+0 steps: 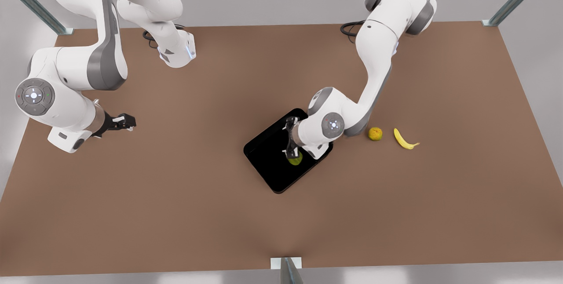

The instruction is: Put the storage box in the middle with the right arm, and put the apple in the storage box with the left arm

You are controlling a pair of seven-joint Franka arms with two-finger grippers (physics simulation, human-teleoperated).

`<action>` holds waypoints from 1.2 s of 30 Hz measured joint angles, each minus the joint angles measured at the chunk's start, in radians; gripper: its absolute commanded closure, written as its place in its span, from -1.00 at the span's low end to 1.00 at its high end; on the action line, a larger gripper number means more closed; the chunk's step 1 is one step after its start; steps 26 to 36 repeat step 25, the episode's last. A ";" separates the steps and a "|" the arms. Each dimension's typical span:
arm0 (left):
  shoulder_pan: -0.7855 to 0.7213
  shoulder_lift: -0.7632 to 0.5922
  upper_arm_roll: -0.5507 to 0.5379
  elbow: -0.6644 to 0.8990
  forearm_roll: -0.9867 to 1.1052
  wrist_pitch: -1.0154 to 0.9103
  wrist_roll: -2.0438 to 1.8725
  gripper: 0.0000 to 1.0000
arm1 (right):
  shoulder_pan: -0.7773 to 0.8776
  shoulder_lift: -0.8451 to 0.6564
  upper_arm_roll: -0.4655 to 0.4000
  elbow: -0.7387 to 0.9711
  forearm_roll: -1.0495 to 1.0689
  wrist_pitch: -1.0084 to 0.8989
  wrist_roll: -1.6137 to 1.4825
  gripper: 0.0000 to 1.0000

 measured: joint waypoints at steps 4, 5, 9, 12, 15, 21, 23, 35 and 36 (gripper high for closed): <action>0.101 -0.171 0.079 -0.024 0.020 -0.308 0.561 -1.00 | 0.000 -0.025 0.000 -0.020 -0.002 0.004 0.002 -1.00; 0.179 -0.222 0.082 -0.044 0.028 -0.306 0.662 -1.00 | 0.000 -0.031 0.000 -0.027 -0.003 0.006 0.002 -1.00; 0.424 -0.423 0.175 -0.161 0.055 -0.220 1.419 -1.00 | 0.000 -0.055 -0.002 -0.044 -0.003 0.009 0.003 -1.00; 0.468 -0.497 0.174 -0.146 0.176 -0.436 2.088 -1.00 | 0.000 -0.062 -0.002 -0.049 -0.003 0.011 0.006 -1.00; 0.475 -0.302 0.153 0.066 0.254 -0.501 2.086 -1.00 | 0.000 -0.060 -0.002 -0.050 -0.003 0.011 0.008 -1.00; 0.474 -0.499 0.089 -0.268 0.354 -0.309 2.052 -1.00 | -0.001 -0.057 -0.002 -0.051 -0.003 0.010 0.008 -1.00; 0.472 -0.498 0.087 -0.265 0.363 -0.312 2.033 -1.00 | 0.000 -0.057 -0.002 -0.051 -0.003 0.011 0.008 -1.00; 0.472 -0.498 0.074 -0.264 0.361 -0.316 1.992 -1.00 | 0.000 -0.056 -0.002 -0.049 -0.003 0.011 0.008 -1.00; 0.472 -0.498 0.074 -0.264 0.361 -0.316 1.992 -1.00 | 0.000 -0.056 -0.002 -0.049 -0.003 0.011 0.008 -1.00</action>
